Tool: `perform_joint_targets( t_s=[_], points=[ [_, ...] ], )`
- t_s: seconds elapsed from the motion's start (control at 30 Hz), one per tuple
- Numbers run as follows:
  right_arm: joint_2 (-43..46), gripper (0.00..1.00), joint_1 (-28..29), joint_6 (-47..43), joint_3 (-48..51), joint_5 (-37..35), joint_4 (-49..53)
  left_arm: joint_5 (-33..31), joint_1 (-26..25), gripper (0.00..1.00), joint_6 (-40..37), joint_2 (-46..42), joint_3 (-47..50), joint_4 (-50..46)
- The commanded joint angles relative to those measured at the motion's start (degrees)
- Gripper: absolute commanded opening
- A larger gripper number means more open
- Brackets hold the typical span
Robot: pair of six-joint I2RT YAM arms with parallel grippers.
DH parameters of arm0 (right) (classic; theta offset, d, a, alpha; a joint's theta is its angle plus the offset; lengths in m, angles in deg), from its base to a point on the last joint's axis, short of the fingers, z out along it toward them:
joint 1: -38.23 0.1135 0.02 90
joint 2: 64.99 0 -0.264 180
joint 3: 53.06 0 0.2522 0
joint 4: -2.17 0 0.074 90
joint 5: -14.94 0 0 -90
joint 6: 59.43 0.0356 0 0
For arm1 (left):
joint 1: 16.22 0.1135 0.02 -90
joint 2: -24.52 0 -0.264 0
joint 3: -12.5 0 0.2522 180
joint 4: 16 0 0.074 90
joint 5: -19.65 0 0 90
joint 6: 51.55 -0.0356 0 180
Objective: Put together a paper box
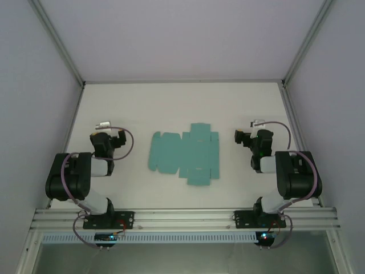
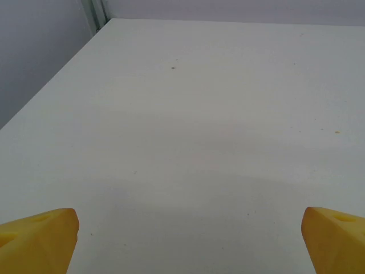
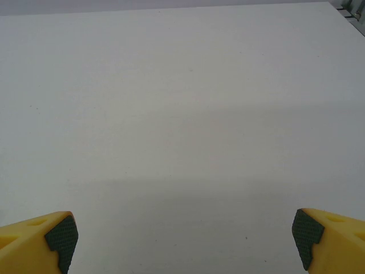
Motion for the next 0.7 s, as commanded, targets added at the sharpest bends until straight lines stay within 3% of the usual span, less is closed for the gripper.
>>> perform_joint_targets(
  t_s=[0.0, 0.67],
  points=[
    [-0.1, 0.99, 0.2, 0.6, -0.5, -0.3, -1.0, 0.6, 0.3, 0.99, -0.6, -0.4, -0.3, 2.2],
    [-0.2, 0.99, 0.1, 0.8, -0.5, 0.7, -0.8, 0.6, 0.3, 0.99, -0.6, -0.4, -0.3, 2.2]
  ],
)
